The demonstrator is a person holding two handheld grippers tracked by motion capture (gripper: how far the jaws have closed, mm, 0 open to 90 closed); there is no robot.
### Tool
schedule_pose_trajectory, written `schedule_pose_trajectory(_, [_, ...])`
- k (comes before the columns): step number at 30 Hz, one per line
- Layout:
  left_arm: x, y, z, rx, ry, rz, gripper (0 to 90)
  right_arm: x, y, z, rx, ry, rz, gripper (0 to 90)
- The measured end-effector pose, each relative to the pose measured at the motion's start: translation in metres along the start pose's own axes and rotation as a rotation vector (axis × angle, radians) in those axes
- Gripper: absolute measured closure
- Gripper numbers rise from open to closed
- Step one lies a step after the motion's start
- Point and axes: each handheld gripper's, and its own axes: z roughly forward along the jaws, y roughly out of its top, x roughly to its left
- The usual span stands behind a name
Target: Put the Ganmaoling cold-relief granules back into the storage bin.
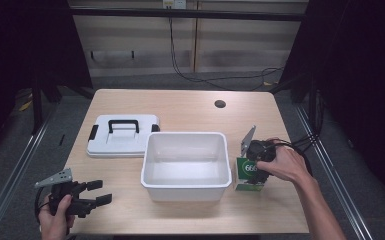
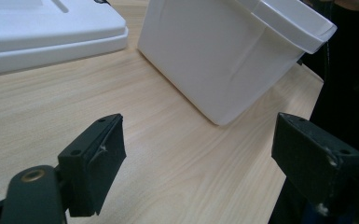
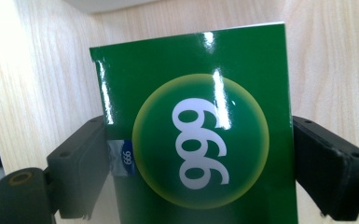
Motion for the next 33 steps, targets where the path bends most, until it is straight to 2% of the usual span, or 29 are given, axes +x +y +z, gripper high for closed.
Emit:
schedule_pose_trajectory(2, [0.000,0.000,0.000,0.001,-0.004,0.003,17.4,-0.001,0.002,0.000,0.016,0.001,-0.014,12.7])
schedule_pose_trajectory(5, [0.000,0.000,-0.001,-0.001,-0.005,0.000,17.3,-0.001,0.004,0.000,0.039,0.008,-0.009,12.9])
schedule_pose_trajectory(9, [0.000,0.000,0.000,0.001,-0.005,0.001,17.4,-0.002,0.005,0.001,0.040,0.008,-0.019,13.3])
schedule_pose_trajectory(12, [0.000,0.000,0.000,0.001,-0.002,-0.002,17.3,0.000,0.004,0.000,0.033,0.004,-0.005,14.4])
schedule_pose_trajectory(13, [0.000,0.000,0.000,0.000,-0.001,-0.001,17.4,0.000,0.004,0.000,0.030,-0.002,-0.017,14.7])
schedule_pose_trajectory(21, [0.000,0.000,0.000,-0.001,-0.004,-0.001,17.3,0.001,0.004,-0.001,0.026,0.006,-0.018,15.4])
schedule_pose_trajectory(23, [0.000,0.000,0.000,-0.001,-0.004,-0.002,17.4,0.003,0.005,-0.002,0.024,0.009,-0.001,15.4])
schedule_pose_trajectory(33, [0.000,0.000,-0.001,-0.001,-0.005,-0.001,17.4,0.003,-0.001,-0.014,-0.021,0.001,0.015,15.5])
